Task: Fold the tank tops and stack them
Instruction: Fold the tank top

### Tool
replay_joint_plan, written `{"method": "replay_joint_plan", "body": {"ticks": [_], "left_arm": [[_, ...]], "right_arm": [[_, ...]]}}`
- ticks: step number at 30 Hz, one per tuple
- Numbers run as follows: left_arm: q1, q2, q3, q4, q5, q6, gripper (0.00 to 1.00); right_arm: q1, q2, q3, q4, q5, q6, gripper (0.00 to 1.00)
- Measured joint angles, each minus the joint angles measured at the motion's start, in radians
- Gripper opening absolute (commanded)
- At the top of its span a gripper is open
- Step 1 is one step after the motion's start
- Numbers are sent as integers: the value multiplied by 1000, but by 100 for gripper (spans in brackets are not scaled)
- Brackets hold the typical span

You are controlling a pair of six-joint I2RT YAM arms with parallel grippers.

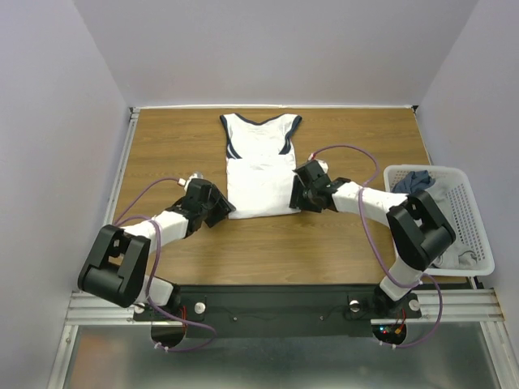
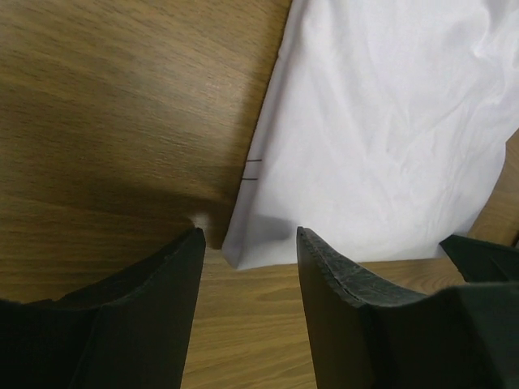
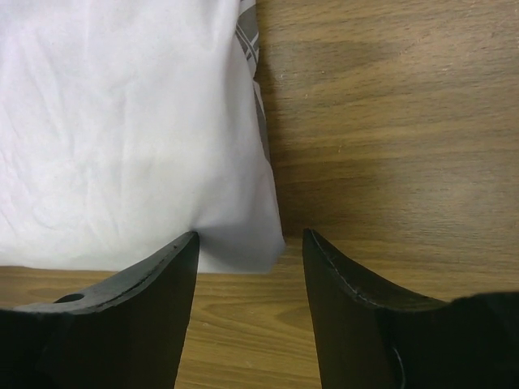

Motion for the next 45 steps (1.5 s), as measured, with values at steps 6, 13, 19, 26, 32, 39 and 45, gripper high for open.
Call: {"method": "replay_joint_plan", "body": {"ticks": [6, 13, 19, 26, 32, 39, 45], "left_arm": [[-3, 32, -5, 59, 8, -16, 47], [-37, 78, -3, 90, 8, -13, 9], [-74, 93, 21, 62, 5, -13, 0], [-145, 26, 22, -88, 5, -25, 0], [-196, -77, -16, -237, 17, -41, 0], [-208, -195, -50, -399, 37, -49, 0], [-208, -219, -47, -510, 68, -26, 38]], "right_arm": [[0, 18, -8, 28, -4, 14, 50], [0, 28, -29, 49, -9, 19, 12], [0, -5, -74, 68, -15, 2, 4], [26, -161, -222, 40, -56, 11, 4], [163, -303, -342, -25, -67, 96, 4], [362, -400, -422, -80, -78, 261, 5], [461, -410, -420, -137, -70, 354, 59]]}}
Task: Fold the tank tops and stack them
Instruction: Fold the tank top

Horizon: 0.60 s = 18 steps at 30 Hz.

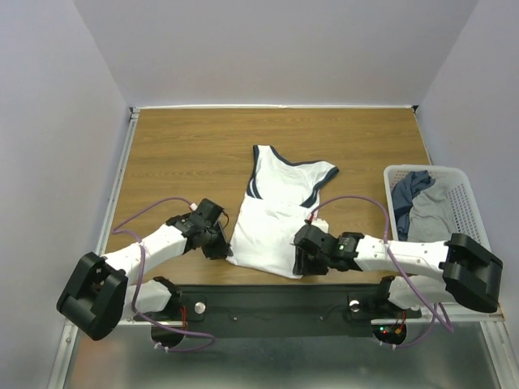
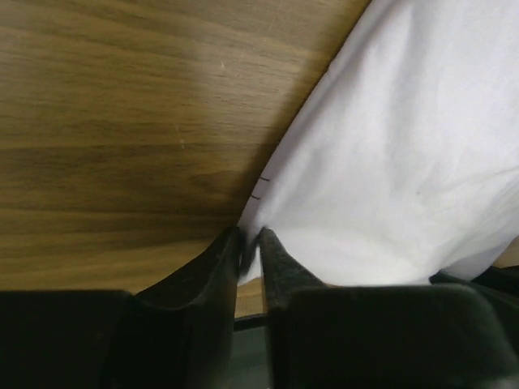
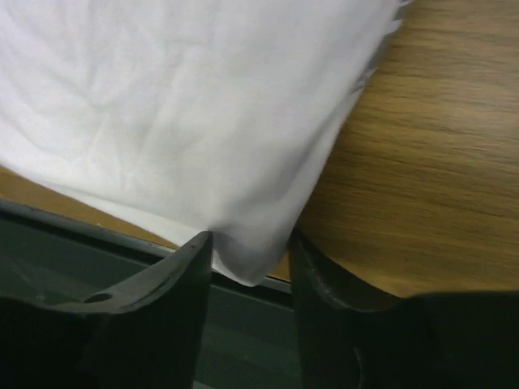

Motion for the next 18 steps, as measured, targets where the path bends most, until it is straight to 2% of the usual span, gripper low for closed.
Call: {"method": "replay_joint_plan", "body": {"ticks": [1, 5, 8, 11, 12, 15, 18], "left_arm": [[0, 0, 14, -23, 0, 10, 53], [2, -1, 143, -136, -32, 76, 62], [13, -3, 257, -170, -66, 122, 61], [40, 0, 365, -144, -78, 172, 54], [46, 10, 388, -114, -71, 183, 52], [52, 72, 425, 1, -35, 197, 49], [26, 221, 482, 137, -7, 211, 48]], "right_arm": [[3, -9, 5, -11, 14, 3, 67], [-43, -19, 92, -136, 73, -25, 71], [-171, -12, 169, -157, 94, -87, 69], [-377, 21, 253, -141, 115, -174, 62], [-414, 31, 269, -135, 115, -195, 60], [-626, 136, 365, -87, 110, -281, 55], [-737, 260, 454, -38, 114, -323, 54]]}}
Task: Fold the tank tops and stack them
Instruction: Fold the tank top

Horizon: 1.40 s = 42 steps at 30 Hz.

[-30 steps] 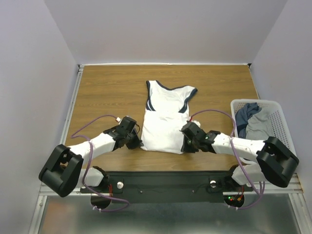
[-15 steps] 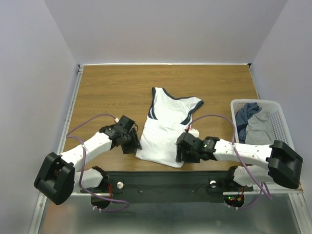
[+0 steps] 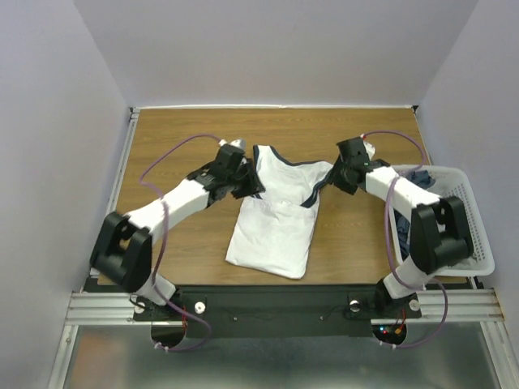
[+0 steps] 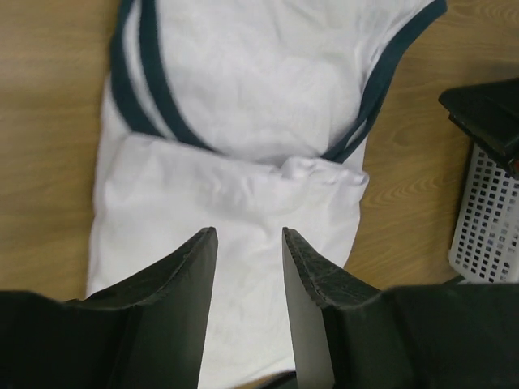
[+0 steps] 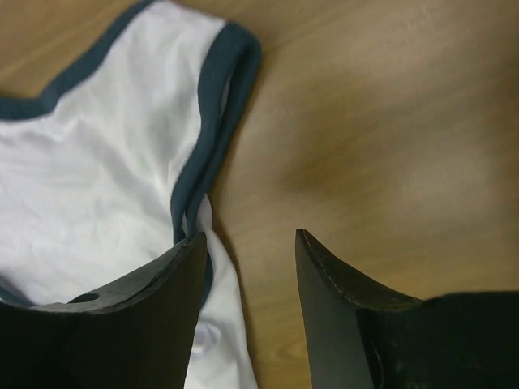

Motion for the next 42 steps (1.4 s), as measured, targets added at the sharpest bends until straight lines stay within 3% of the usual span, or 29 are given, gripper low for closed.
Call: {"method": "replay_joint_plan", "body": {"ticks": [6, 14, 24, 32, 42], "left_arm": [[-57, 406, 277, 220, 5, 69, 48], [-63, 753, 585, 430, 88, 102, 45], [-145, 938, 732, 495, 128, 117, 45], [-166, 1006, 834, 496, 114, 124, 43], [-162, 1110, 930, 467, 93, 124, 40]], "right_arm": [[-125, 209, 101, 107, -6, -32, 52], [-152, 293, 150, 230, 0, -32, 52], [-151, 326, 150, 297, 27, -31, 45], [-151, 349, 167, 319, 41, -28, 13], [-151, 364, 205, 318, 40, -22, 5]]}}
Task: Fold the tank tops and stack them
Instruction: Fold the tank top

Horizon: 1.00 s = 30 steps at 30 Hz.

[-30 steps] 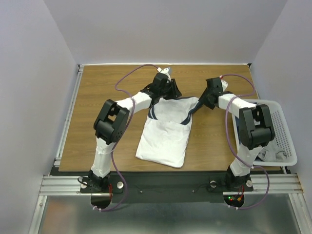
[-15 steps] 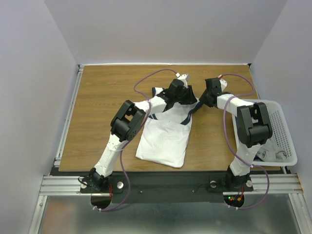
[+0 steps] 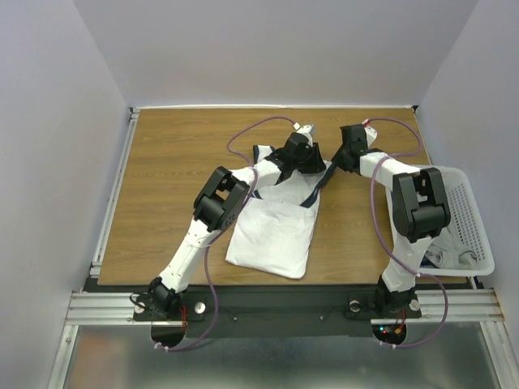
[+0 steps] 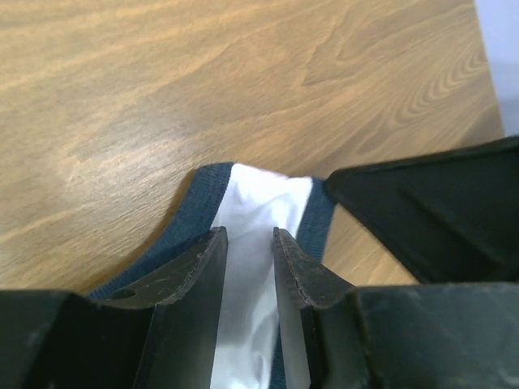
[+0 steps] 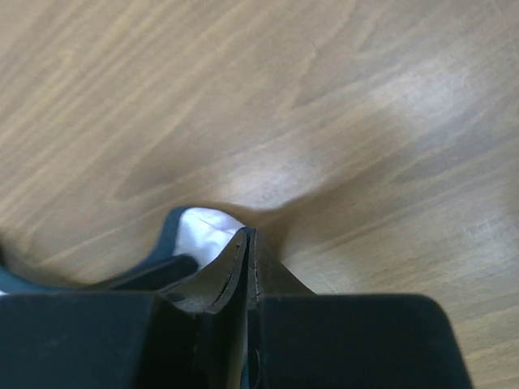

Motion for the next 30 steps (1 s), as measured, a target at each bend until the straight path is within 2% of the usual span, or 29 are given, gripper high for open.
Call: {"method": "replay_joint_plan", "body": {"ticks": [14, 22, 30], "left_arm": [[-8, 51, 60, -2, 9, -7, 39], [-8, 51, 61, 10, 7, -11, 50], [21, 6, -17, 47, 0, -28, 52]], "right_arm": [[1, 32, 104, 0, -69, 38, 1], [1, 64, 121, -1, -75, 60, 0], [1, 64, 121, 0, -74, 65, 0]]}}
